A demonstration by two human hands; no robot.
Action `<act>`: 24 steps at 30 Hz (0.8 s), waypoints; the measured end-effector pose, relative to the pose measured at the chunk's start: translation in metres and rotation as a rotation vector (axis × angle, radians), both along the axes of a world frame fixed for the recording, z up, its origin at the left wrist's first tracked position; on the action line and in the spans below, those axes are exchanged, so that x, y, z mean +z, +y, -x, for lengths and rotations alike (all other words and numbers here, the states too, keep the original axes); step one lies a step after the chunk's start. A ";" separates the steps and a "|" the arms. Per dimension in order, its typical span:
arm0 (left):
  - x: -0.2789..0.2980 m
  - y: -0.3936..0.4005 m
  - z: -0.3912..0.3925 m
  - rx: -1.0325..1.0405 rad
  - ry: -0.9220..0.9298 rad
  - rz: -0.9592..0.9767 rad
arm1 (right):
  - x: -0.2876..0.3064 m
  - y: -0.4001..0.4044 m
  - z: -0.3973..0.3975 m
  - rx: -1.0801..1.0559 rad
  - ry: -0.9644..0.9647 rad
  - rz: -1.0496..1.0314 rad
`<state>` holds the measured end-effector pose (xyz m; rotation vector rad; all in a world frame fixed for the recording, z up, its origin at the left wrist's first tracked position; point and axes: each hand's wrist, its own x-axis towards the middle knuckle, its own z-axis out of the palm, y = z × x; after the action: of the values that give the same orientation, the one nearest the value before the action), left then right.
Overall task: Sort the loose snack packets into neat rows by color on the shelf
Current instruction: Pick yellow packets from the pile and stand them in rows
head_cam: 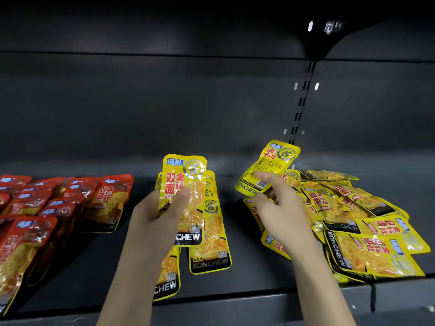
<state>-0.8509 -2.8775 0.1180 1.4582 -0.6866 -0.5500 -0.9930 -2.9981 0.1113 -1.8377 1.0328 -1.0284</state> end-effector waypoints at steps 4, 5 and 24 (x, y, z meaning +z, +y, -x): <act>-0.002 0.000 0.001 -0.028 0.012 0.005 | -0.003 0.004 -0.004 -0.078 0.008 0.075; -0.001 -0.001 0.002 -0.038 0.012 0.007 | -0.004 0.005 -0.005 -0.116 -0.011 0.115; -0.005 -0.003 -0.001 0.021 0.014 -0.068 | -0.012 0.011 -0.005 -0.143 -0.074 0.002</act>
<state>-0.8500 -2.8810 0.1130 1.5219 -0.6462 -0.5714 -0.9881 -2.9871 0.0990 -1.7337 1.1323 -1.1731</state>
